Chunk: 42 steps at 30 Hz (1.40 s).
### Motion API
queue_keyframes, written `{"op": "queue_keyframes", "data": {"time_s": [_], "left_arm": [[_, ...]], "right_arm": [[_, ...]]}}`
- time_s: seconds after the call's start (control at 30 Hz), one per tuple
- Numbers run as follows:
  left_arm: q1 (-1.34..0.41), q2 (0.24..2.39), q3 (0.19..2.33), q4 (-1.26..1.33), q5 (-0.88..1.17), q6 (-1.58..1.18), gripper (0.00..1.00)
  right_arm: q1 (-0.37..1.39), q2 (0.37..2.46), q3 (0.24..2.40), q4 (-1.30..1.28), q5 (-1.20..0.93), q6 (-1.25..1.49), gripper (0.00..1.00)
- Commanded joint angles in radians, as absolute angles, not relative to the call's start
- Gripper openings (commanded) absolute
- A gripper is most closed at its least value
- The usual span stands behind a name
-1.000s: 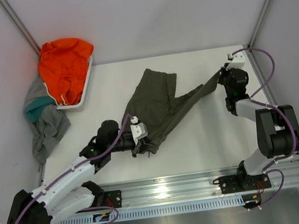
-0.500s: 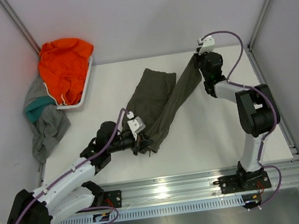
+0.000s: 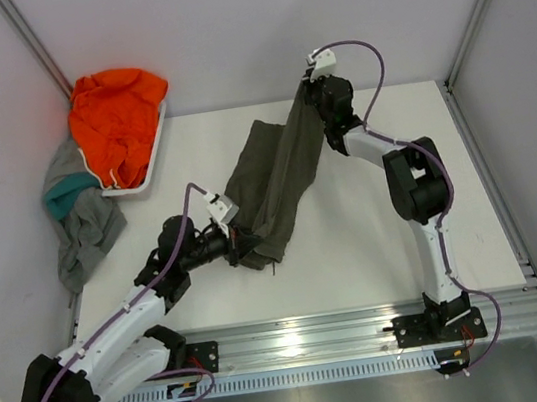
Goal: Fold and stack the shorts
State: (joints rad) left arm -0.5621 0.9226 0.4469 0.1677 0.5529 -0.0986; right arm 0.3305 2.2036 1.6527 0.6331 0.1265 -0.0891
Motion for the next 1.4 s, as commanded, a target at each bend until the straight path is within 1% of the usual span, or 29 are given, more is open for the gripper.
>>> {"op": "queue_keyframes", "data": {"time_s": [0.0, 0.1, 0.2, 0.23, 0.33, 0.47, 0.67, 0.93, 1.27, 1.3, 1.37], "left_arm": [[-0.508, 0.891, 0.42, 0.147, 0.65, -0.182, 0.01], [-0.447, 0.881, 0.402, 0.158, 0.687, -0.213, 0.01], [-0.399, 0.894, 0.391, 0.164, 0.709, -0.241, 0.01], [-0.391, 0.9, 0.393, 0.16, 0.709, -0.261, 0.01], [-0.361, 0.933, 0.4, 0.158, 0.726, -0.322, 0.01], [-0.348, 0.969, 0.388, 0.196, 0.761, -0.393, 0.01], [-0.325, 1.034, 0.388, 0.204, 0.744, -0.442, 0.01], [-0.183, 1.134, 0.384, 0.215, 0.839, -0.517, 0.01], [-0.078, 1.187, 0.391, 0.221, 0.835, -0.561, 0.0], [-0.071, 1.193, 0.394, 0.221, 0.833, -0.566, 0.01], [-0.043, 1.207, 0.396, 0.229, 0.841, -0.575, 0.01]], "right_arm": [[0.337, 2.267, 1.773, 0.745, 0.206, -0.121, 0.0], [0.359, 2.331, 1.811, 0.857, 0.186, -0.113, 0.0], [0.38, 2.411, 1.906, 0.804, 0.198, -0.118, 0.0], [0.388, 2.431, 1.967, 0.79, 0.19, -0.117, 0.0], [0.403, 2.506, 2.049, 0.81, 0.179, -0.109, 0.0], [0.422, 2.611, 2.183, 0.778, 0.175, -0.135, 0.0], [0.434, 2.735, 2.336, 0.726, 0.176, -0.17, 0.0], [0.451, 2.812, 2.391, 0.726, 0.186, -0.212, 0.0], [0.462, 2.884, 2.456, 0.75, 0.19, -0.262, 0.0], [0.462, 2.888, 2.457, 0.762, 0.192, -0.265, 0.02], [0.46, 2.893, 2.457, 0.77, 0.192, -0.268, 0.12]]}}
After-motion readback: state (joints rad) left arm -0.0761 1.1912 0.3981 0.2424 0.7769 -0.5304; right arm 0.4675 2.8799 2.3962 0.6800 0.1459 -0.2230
